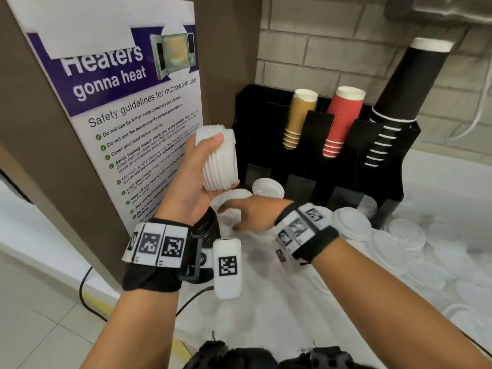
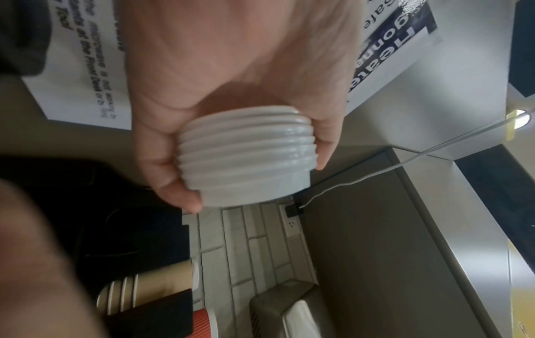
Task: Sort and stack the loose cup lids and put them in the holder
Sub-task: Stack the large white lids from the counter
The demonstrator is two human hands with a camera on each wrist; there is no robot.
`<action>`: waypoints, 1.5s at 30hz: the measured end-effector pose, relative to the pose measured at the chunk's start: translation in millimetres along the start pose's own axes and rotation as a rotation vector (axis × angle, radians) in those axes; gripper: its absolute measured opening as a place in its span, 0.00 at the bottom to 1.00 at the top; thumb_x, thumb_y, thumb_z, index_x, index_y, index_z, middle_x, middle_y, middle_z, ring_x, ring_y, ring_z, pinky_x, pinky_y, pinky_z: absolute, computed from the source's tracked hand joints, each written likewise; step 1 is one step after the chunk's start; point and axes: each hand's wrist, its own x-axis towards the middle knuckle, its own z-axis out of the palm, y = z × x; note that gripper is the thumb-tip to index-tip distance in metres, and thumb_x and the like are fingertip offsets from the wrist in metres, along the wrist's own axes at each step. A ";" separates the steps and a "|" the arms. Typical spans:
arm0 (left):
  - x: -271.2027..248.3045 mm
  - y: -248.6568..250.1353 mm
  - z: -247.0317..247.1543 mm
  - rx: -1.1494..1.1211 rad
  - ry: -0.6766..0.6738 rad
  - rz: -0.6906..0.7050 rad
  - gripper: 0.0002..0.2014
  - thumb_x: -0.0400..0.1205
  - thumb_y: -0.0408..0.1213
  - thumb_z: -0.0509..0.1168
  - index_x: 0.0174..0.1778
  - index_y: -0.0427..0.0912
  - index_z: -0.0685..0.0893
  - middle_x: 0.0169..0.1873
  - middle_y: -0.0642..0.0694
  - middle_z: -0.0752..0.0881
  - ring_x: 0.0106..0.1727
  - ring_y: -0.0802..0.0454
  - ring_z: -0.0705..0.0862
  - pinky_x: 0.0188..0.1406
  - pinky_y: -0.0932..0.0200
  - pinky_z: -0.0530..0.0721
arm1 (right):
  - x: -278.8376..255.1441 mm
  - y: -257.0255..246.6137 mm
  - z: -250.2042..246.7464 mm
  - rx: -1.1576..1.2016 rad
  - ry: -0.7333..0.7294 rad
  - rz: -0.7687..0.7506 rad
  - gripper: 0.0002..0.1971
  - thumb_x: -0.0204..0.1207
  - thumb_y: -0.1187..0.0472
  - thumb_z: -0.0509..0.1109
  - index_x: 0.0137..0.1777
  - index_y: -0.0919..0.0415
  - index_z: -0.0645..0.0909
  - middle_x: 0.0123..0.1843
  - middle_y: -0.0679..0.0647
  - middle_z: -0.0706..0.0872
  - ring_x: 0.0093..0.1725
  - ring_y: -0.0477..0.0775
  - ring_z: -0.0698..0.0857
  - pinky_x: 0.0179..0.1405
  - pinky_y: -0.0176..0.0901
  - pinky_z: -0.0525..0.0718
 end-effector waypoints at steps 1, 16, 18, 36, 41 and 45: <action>0.1 1.6 -1.1 0.002 -0.006 0.006 0.33 0.70 0.50 0.69 0.72 0.47 0.75 0.46 0.50 0.87 0.41 0.56 0.89 0.32 0.53 0.86 | 5.2 -5.0 7.6 -0.077 -0.070 0.022 0.28 0.76 0.49 0.70 0.76 0.42 0.66 0.60 0.50 0.82 0.55 0.51 0.80 0.59 0.44 0.78; -3.5 4.9 -4.9 0.045 -0.001 0.030 0.34 0.71 0.50 0.69 0.74 0.47 0.74 0.52 0.49 0.85 0.46 0.55 0.88 0.38 0.52 0.87 | 48.9 14.6 -14.2 -0.227 0.040 0.100 0.28 0.75 0.47 0.70 0.74 0.53 0.72 0.69 0.56 0.78 0.67 0.58 0.78 0.61 0.47 0.76; -3.1 4.5 -4.1 0.045 -0.003 0.028 0.33 0.71 0.50 0.69 0.74 0.48 0.75 0.52 0.49 0.85 0.43 0.57 0.89 0.39 0.52 0.87 | 72.4 18.5 -4.3 -0.366 -0.016 0.160 0.36 0.71 0.40 0.70 0.77 0.53 0.67 0.71 0.56 0.76 0.70 0.62 0.74 0.67 0.51 0.75; -1.0 6.6 3.0 0.039 0.004 0.039 0.36 0.71 0.51 0.69 0.76 0.44 0.72 0.52 0.47 0.83 0.46 0.51 0.86 0.39 0.49 0.86 | 92.8 21.8 1.9 -0.285 0.029 0.118 0.43 0.67 0.43 0.76 0.80 0.47 0.59 0.74 0.60 0.71 0.70 0.66 0.75 0.68 0.57 0.77; -3.3 10.6 3.3 0.052 0.005 0.068 0.35 0.70 0.51 0.67 0.75 0.45 0.73 0.51 0.49 0.85 0.44 0.55 0.87 0.39 0.52 0.87 | 66.2 14.9 -20.3 0.088 0.182 0.024 0.44 0.69 0.45 0.77 0.81 0.49 0.57 0.75 0.59 0.69 0.73 0.63 0.71 0.71 0.59 0.74; -4.6 14.4 4.5 0.029 0.001 0.085 0.35 0.71 0.50 0.67 0.75 0.44 0.73 0.50 0.49 0.85 0.43 0.57 0.88 0.36 0.53 0.87 | 44.5 16.5 -36.3 0.438 0.350 -0.079 0.38 0.70 0.55 0.78 0.75 0.56 0.61 0.66 0.61 0.76 0.63 0.58 0.79 0.62 0.56 0.82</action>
